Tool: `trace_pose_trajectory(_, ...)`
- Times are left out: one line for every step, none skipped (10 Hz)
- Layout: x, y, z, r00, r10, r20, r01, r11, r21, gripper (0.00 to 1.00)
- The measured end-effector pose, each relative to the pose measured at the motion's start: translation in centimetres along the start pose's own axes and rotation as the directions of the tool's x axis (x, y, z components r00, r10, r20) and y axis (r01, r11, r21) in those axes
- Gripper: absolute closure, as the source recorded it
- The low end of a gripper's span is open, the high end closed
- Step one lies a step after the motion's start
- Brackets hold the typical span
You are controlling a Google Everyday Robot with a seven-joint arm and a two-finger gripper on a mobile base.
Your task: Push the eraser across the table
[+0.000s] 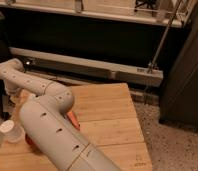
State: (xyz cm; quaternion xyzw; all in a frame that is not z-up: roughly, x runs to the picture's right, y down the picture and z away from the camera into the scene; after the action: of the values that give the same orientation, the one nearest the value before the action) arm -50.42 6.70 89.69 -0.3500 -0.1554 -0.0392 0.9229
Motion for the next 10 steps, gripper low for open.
trace_pose_trajectory(0.2,0.1,0.3,1.000,-0.001,-0.005,0.001,1.000,-0.005,1.00)
trace_pose_trajectory(0.5,0.2,0.6,1.000,-0.001,-0.009,0.001,1.000,-0.010,1.00)
trace_pose_trajectory(0.9,0.3,0.9,1.000,0.000,-0.014,0.000,1.000,-0.014,1.00)
trace_pose_trajectory(1.4,0.4,1.1,1.000,0.002,-0.020,-0.002,1.000,-0.018,1.00)
trace_pose_trajectory(1.9,0.5,1.2,1.000,0.001,-0.029,-0.002,1.000,-0.020,1.00)
trace_pose_trajectory(2.2,0.5,1.3,0.999,-0.003,-0.036,0.002,1.000,-0.020,1.00)
trace_pose_trajectory(2.4,0.5,1.4,0.999,-0.009,-0.042,0.008,1.000,-0.019,1.00)
trace_pose_trajectory(2.6,0.5,1.4,0.999,-0.019,-0.050,0.018,1.000,-0.019,1.00)
trace_pose_trajectory(2.7,0.5,1.5,0.998,-0.028,-0.056,0.027,0.999,-0.019,1.00)
trace_pose_trajectory(2.7,0.5,1.5,0.998,-0.035,-0.060,0.034,0.999,-0.017,1.00)
